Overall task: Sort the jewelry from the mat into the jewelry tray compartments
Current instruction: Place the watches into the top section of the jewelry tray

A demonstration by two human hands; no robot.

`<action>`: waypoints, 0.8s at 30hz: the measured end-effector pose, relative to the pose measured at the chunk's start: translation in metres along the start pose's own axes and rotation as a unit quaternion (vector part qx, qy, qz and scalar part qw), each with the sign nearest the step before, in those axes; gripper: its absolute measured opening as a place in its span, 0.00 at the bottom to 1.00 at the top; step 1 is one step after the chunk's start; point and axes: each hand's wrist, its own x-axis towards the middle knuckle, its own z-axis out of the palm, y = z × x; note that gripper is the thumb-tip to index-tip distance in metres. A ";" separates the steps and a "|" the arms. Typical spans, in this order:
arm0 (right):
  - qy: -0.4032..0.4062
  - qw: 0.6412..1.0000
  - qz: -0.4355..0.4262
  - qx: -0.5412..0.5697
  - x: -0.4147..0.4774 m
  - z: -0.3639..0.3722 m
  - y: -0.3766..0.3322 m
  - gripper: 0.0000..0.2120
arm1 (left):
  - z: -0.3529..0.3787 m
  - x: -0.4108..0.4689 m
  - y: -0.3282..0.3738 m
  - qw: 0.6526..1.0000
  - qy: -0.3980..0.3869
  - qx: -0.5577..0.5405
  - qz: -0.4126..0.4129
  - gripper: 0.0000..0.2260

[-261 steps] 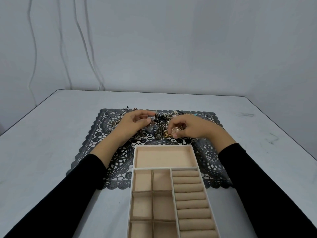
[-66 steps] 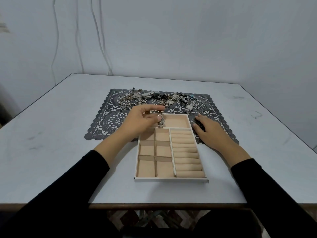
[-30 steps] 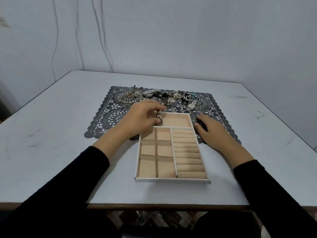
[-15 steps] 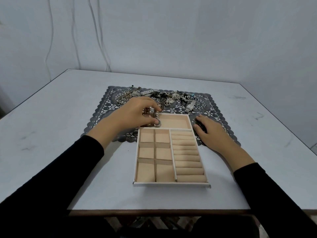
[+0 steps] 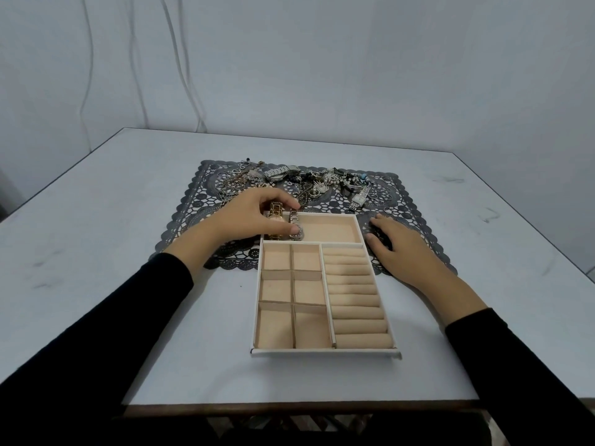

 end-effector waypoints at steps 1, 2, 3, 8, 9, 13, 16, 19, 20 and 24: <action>0.000 1.000 0.000 -0.001 0.000 0.000 0.000 0.23 | 0.000 -0.001 0.000 1.000 -0.001 -0.008 0.001 0.20; 0.001 1.000 0.000 -0.001 0.000 0.000 0.000 0.23 | 0.000 -0.001 -0.001 1.000 0.000 -0.016 0.001 0.19; 0.002 1.000 0.000 -0.001 0.000 0.000 0.000 0.23 | 0.001 -0.001 -0.002 1.000 0.003 -0.023 0.000 0.18; 0.000 1.000 0.001 0.002 -0.001 -0.001 -0.001 0.23 | 0.003 -0.004 -0.003 0.999 0.008 -0.051 -0.001 0.19; 0.000 1.000 0.001 0.002 -0.001 -0.002 -0.001 0.23 | 0.003 -0.004 -0.003 0.999 0.005 -0.054 -0.001 0.19; 0.001 1.000 0.002 0.005 -0.002 -0.003 -0.003 0.23 | 0.003 -0.003 -0.004 0.998 -0.005 -0.057 -0.003 0.18; -0.003 1.000 0.005 0.006 -0.003 -0.003 -0.004 0.23 | 0.003 -0.003 -0.005 0.998 -0.011 -0.057 -0.005 0.18; -0.001 1.000 0.011 0.013 -0.003 -0.004 -0.005 0.23 | 0.005 -0.003 -0.004 0.999 -0.013 -0.053 0.000 0.18; 0.000 1.000 0.012 0.015 -0.003 -0.005 -0.006 0.23 | 0.005 -0.003 -0.004 0.999 -0.011 -0.051 0.002 0.18; 0.012 0.999 0.020 0.033 -0.002 -0.006 -0.007 0.22 | 0.004 -0.004 -0.003 0.999 -0.002 -0.039 0.010 0.12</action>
